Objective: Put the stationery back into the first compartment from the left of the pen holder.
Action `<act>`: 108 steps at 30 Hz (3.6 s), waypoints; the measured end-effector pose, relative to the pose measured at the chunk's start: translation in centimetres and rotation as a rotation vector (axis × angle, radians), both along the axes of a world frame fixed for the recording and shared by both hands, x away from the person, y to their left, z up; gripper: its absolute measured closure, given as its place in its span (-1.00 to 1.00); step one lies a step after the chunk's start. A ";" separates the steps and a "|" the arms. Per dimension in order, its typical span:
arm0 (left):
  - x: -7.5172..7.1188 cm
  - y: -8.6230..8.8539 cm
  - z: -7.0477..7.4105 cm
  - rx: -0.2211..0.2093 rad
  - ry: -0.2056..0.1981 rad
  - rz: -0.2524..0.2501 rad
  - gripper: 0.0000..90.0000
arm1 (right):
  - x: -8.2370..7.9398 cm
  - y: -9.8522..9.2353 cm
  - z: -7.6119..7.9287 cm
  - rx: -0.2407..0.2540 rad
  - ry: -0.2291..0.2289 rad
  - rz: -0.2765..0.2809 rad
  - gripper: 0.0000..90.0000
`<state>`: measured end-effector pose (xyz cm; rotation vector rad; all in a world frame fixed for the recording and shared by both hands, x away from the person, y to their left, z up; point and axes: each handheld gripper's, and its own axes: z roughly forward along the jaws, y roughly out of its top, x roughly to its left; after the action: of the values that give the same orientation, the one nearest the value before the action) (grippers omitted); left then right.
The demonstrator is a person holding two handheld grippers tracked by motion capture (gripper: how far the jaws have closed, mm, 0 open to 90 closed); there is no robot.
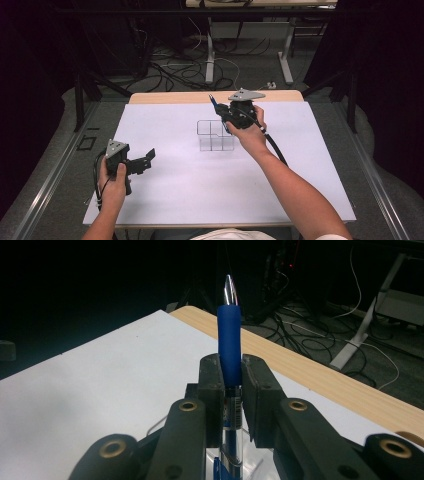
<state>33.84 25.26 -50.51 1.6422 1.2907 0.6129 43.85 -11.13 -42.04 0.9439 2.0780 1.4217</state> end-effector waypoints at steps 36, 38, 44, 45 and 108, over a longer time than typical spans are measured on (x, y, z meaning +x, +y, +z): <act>-0.4 0.2 0.2 -0.021 -0.012 0.007 -1.00 | 2.1 6.8 -0.8 -0.024 -0.005 0.045 0.77; -0.4 0.2 0.1 -0.022 -0.011 0.006 -1.00 | 2.4 6.9 -1.0 -0.024 -0.012 0.037 0.77; -0.3 0.2 0.1 -0.019 -0.013 0.005 -1.00 | 3.0 7.2 -1.7 -0.034 -0.009 0.023 0.77; -0.3 0.2 0.1 -0.019 -0.011 0.005 -1.00 | 3.1 7.2 -1.8 -0.036 -0.004 0.017 0.77; -0.3 0.1 0.0 -0.008 -0.004 -0.001 -1.00 | 2.6 5.7 -3.7 0.011 0.058 -0.030 0.28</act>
<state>33.58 25.32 -50.49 1.6336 1.2878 0.6095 46.44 -5.42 -45.69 1.0274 2.0910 1.4073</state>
